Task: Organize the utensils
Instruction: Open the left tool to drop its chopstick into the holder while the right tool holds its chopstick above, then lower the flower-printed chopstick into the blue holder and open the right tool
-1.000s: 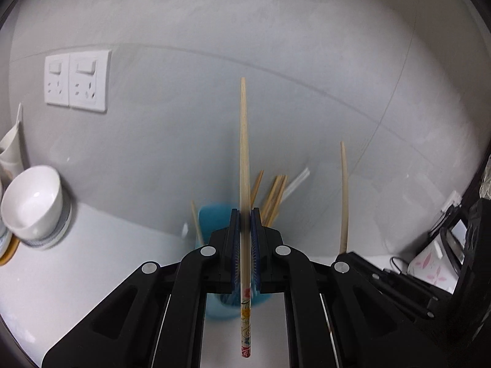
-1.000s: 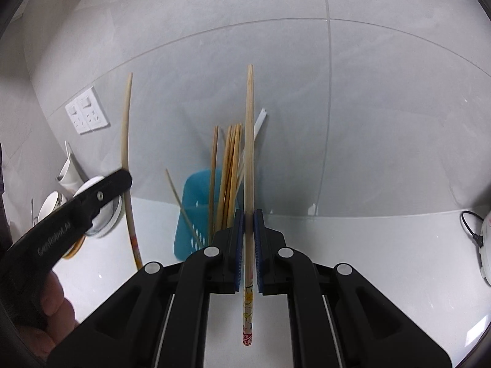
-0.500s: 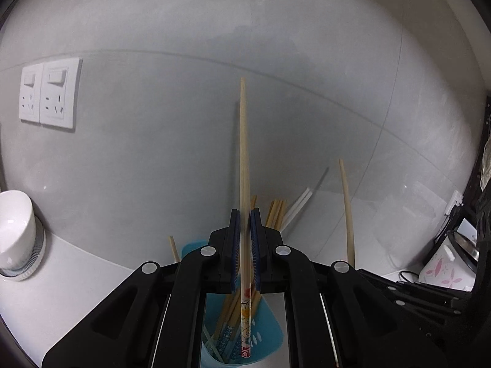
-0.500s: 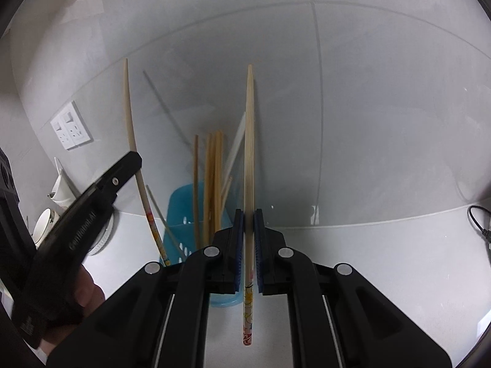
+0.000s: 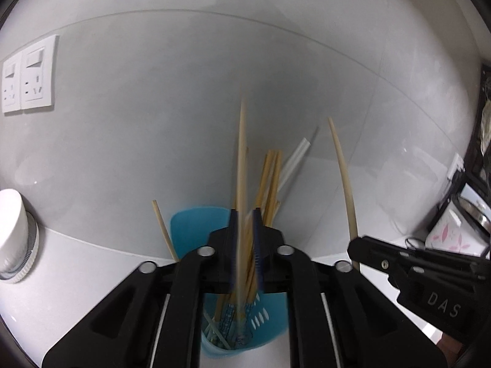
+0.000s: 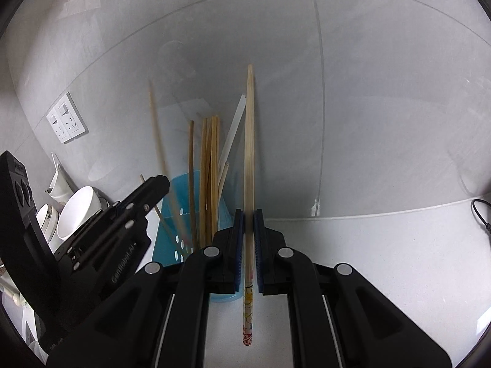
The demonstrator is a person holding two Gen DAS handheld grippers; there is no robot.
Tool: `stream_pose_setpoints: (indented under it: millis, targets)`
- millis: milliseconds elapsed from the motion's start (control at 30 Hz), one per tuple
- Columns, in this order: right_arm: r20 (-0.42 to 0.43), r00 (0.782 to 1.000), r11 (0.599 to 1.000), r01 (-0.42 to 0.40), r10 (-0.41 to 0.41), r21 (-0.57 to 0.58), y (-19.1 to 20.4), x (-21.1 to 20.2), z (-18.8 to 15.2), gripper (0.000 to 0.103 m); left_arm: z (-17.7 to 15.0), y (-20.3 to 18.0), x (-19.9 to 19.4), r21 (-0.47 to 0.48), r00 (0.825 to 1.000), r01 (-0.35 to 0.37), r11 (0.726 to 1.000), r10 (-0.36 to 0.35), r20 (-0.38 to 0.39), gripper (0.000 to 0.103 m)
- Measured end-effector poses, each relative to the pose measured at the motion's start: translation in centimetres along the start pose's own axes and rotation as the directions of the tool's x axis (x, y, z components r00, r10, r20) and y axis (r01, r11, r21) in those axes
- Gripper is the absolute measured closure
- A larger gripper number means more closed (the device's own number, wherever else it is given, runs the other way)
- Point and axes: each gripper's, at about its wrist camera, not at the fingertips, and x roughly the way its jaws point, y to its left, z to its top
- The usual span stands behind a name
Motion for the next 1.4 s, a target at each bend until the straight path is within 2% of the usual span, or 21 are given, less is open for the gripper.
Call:
stream_pose_setpoints:
  millis: [33, 67, 133, 200, 300, 333, 467, 633, 833, 867, 1033, 1400]
  targets:
    - [0.002, 1.0, 1.0, -0.004, 0.004, -0.002, 0.1, 0.0, 0.0, 0.097, 0.2, -0.2, -0.2, 0.002, 1.0, 0.0, 1.0, 0.0, -0.005, 0.08]
    - [0.003, 1.0, 1.0, -0.008, 0.008, -0.002, 0.0, -0.2, 0.0, 0.097, 0.3, -0.6, -0.4, 0.005, 1.0, -0.002, 1.0, 0.002, -0.013, 0.066]
    - [0.012, 1.0, 1.0, -0.023, 0.023, -0.006, 0.1, -0.3, 0.1, 0.097, 0.4, -0.4, -1.0, 0.001, 0.999, -0.02, 1.0, 0.02, -0.032, 0.051]
    - [0.032, 0.998, 0.999, -0.046, 0.046, -0.013, 0.3, -0.5, 0.4, 0.097, 0.7, -0.4, -1.7, 0.002, 0.998, -0.041, 0.999, 0.042, -0.056, 0.047]
    - [0.063, 0.994, 0.996, -0.089, 0.09, -0.011, 0.5, -0.7, 1.1, 0.097, 0.6, 0.9, -2.7, -0.008, 0.991, -0.096, 0.995, 0.094, -0.098, 0.032]
    - [0.076, 0.992, 0.995, -0.102, 0.103, -0.017, 0.8, -0.8, 1.4, 0.097, 0.6, 1.4, -3.1, -0.004, 0.985, -0.134, 0.991, 0.133, -0.113, 0.028]
    - [0.103, 0.987, 0.991, -0.122, 0.126, -0.045, 1.9, -0.6, 2.2, 0.097, 0.7, 3.1, -4.8, -0.018, 0.976, -0.182, 0.983, 0.178, -0.128, 0.013]
    - [0.14, 0.977, 0.987, -0.152, 0.159, -0.06, 2.9, -0.2, 2.6, 0.097, 0.5, 4.0, -5.1, -0.053, 0.966, -0.219, 0.974, 0.209, -0.153, 0.006]
    - [0.198, 0.957, 0.976, -0.201, 0.214, -0.083, 3.8, 0.6, 1.6, 0.097, 0.1, 5.3, -5.2, -0.064, 0.958, -0.242, 0.968, 0.228, -0.172, 0.006]
    - [0.199, 0.956, 0.975, -0.203, 0.216, -0.086, 4.1, 0.8, 1.4, 0.097, -0.2, 5.9, -6.2, -0.064, 0.957, -0.248, 0.967, 0.235, -0.17, 0.006]
    - [0.224, 0.952, 0.977, -0.191, 0.208, -0.097, 4.5, 1.7, 0.6, 0.097, -0.5, 6.9, -6.0, -0.066, 0.951, -0.266, 0.962, 0.25, -0.184, 0.006]
    - [0.252, 0.944, 0.976, -0.191, 0.211, -0.102, 5.0, 1.8, 1.3, 0.097, -0.5, 7.5, -5.4, -0.078, 0.951, -0.261, 0.962, 0.243, -0.19, 0.006]
